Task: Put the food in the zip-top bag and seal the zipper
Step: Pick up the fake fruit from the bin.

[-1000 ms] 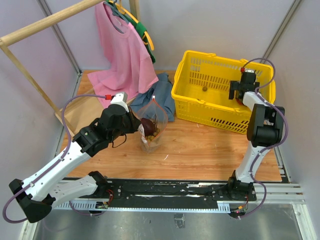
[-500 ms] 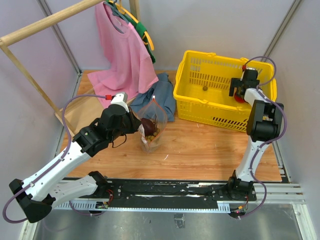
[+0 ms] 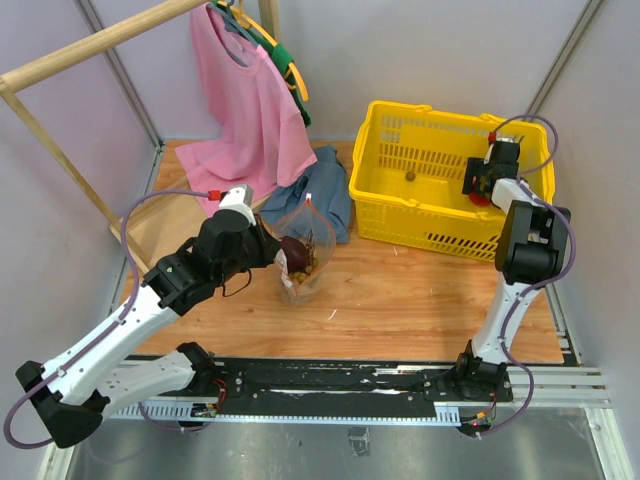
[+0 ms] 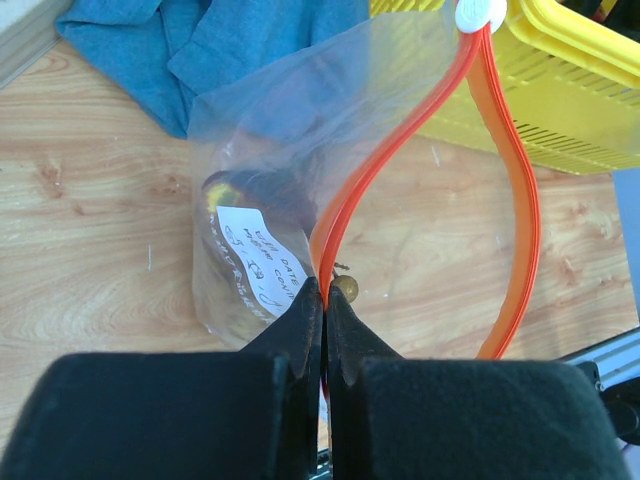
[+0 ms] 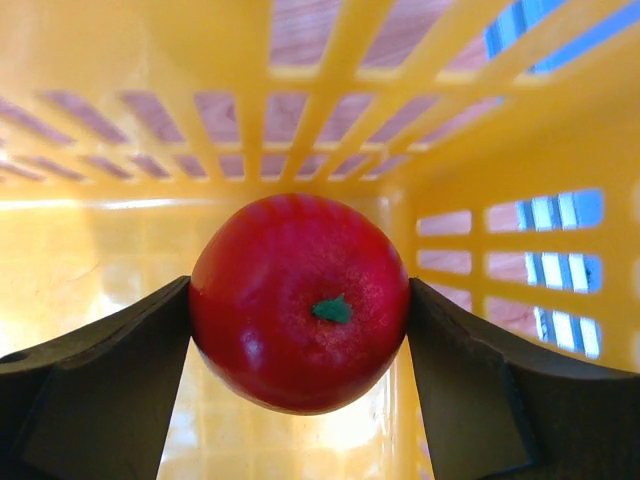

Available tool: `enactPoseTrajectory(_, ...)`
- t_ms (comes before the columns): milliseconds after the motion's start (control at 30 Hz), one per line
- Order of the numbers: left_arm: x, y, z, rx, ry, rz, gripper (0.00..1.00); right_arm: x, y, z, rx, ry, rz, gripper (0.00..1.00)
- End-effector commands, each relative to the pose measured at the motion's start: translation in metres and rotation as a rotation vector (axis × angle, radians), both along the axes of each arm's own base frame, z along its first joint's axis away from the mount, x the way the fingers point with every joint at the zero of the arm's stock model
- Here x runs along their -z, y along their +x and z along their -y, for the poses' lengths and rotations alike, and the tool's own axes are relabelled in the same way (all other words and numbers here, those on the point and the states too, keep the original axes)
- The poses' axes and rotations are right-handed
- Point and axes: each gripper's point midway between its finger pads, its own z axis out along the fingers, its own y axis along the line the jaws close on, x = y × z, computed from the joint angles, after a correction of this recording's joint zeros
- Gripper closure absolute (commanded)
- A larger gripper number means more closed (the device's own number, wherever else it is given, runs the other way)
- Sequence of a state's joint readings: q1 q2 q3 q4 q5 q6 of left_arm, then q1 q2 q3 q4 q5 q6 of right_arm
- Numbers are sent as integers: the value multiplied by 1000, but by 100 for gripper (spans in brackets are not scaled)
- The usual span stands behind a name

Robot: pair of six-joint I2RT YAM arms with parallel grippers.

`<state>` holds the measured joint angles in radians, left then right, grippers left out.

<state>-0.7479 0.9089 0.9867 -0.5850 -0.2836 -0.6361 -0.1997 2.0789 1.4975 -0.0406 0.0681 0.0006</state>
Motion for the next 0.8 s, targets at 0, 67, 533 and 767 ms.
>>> enactPoseTrajectory(0,-5,1,-5,-20,-19,23,100,-16,-13,-5,-5,52,49,47)
enactPoseTrajectory(67,-6,1,-5,-20,-19,25,100,-30,-16,-11,-14,66,83,50)
enactPoseTrajectory(533,-8,8,0,-24,-13,32,100,-111,-49,-63,-84,129,249,58)
enactPoseTrajectory(767,-12,11,0,-29,-8,38,100,-168,-80,-95,-154,132,349,58)
